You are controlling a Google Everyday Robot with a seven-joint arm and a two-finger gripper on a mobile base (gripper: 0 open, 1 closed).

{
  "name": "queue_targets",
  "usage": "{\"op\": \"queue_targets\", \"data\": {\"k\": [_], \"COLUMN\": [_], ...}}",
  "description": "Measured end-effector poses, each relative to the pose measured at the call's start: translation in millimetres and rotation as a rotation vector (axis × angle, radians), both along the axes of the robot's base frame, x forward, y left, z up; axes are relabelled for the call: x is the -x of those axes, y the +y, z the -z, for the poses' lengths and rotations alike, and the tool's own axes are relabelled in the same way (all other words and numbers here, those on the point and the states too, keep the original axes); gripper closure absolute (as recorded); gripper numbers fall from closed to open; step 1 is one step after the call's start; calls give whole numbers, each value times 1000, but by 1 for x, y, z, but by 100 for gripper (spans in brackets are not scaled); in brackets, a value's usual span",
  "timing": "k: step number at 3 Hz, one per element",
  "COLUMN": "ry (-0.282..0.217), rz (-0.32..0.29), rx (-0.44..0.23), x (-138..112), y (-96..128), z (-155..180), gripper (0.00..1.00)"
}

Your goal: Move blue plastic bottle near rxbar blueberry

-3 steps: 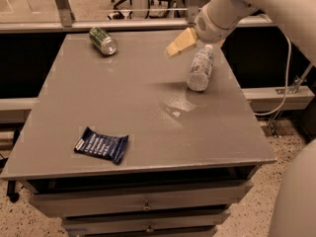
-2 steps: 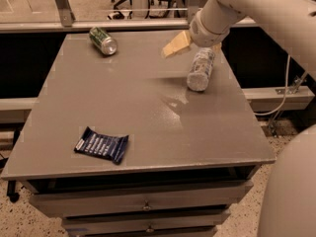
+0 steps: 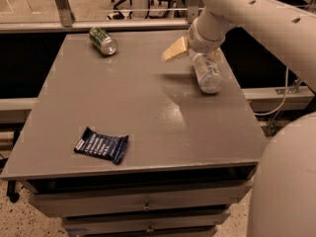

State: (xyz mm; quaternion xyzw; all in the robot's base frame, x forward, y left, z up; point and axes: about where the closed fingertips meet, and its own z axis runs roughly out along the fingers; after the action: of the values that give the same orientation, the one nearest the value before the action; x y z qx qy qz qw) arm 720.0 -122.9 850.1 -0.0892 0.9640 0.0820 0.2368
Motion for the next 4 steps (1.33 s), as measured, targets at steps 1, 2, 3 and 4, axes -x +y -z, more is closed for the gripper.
{"op": "queue_targets", "data": {"k": [1, 2, 3, 4], "ry": [9, -12, -47, -94], "rz": [-4, -60, -147, -278], "rx": [15, 42, 67, 69], "x": [-2, -4, -5, -4], "y": [-7, -10, -10, -2], "z": [9, 13, 10, -3], "gripper": [0, 17, 40, 64]}}
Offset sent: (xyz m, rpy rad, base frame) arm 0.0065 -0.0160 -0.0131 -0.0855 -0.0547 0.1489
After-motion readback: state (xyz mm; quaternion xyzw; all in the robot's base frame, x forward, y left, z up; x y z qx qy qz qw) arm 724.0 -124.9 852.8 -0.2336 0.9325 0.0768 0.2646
